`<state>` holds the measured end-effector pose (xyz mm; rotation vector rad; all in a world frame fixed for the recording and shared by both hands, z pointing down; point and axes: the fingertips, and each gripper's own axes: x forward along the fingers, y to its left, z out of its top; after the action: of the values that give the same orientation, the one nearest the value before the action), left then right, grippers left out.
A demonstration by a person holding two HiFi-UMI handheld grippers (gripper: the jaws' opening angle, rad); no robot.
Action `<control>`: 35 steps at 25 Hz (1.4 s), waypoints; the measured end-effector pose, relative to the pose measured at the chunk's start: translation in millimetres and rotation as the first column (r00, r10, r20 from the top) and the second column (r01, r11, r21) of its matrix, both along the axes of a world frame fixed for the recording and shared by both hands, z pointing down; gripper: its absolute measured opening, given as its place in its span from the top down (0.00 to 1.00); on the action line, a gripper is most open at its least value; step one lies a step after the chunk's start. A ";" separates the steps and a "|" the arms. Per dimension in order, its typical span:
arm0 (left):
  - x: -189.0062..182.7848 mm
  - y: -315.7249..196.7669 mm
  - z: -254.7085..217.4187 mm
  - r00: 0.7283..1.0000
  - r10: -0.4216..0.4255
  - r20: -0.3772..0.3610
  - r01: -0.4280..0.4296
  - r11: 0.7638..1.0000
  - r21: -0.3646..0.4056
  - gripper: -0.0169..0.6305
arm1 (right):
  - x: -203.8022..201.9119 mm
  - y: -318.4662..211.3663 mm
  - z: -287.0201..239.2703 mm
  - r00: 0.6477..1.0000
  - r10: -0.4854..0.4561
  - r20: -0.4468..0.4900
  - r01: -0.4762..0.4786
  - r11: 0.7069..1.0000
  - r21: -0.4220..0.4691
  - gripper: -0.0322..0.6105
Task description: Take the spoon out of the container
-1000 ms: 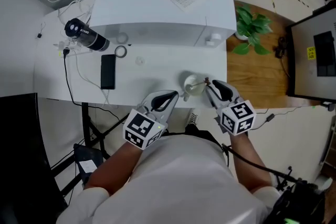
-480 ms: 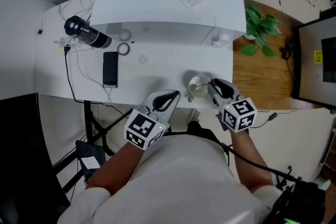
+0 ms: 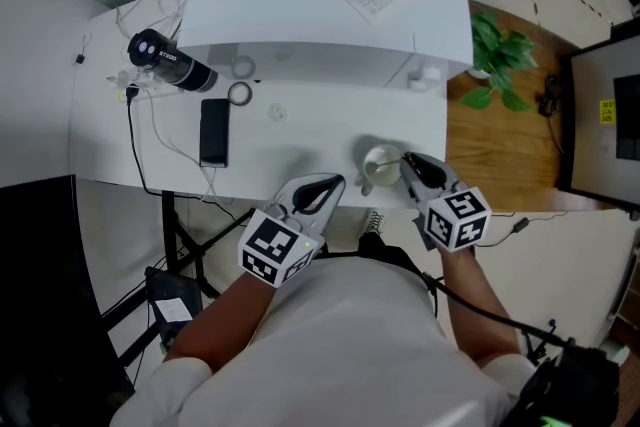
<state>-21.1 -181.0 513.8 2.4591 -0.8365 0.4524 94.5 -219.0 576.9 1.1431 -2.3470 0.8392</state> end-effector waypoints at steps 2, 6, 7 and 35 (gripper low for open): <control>-0.6 0.3 -0.5 1.000 0.000 0.000 0.000 1.000 0.002 0.97 | -0.3 0.4 -0.9 1.000 -0.003 -0.002 0.003 1.000 0.004 0.86; -1.8 1.6 -2.1 1.000 -0.005 -0.001 0.005 1.000 0.004 0.97 | 0.6 1.4 -6.0 1.000 -0.001 -0.004 0.001 1.000 0.021 0.86; -1.7 2.0 -3.0 1.000 -0.005 -0.002 0.005 1.000 0.006 0.97 | 1.2 1.7 -7.9 1.000 0.002 -0.003 -0.002 1.000 0.025 0.86; -3.6 18.0 -77.6 0.998 0.004 -0.055 0.008 0.979 0.202 0.97 | 4.7 44.6 -147.8 0.999 -0.017 0.052 0.002 0.961 0.276 0.86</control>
<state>-24.8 -163.0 436.2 2.6427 -0.9012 0.3100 99.1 -174.4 429.0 1.2282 -2.5722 0.5561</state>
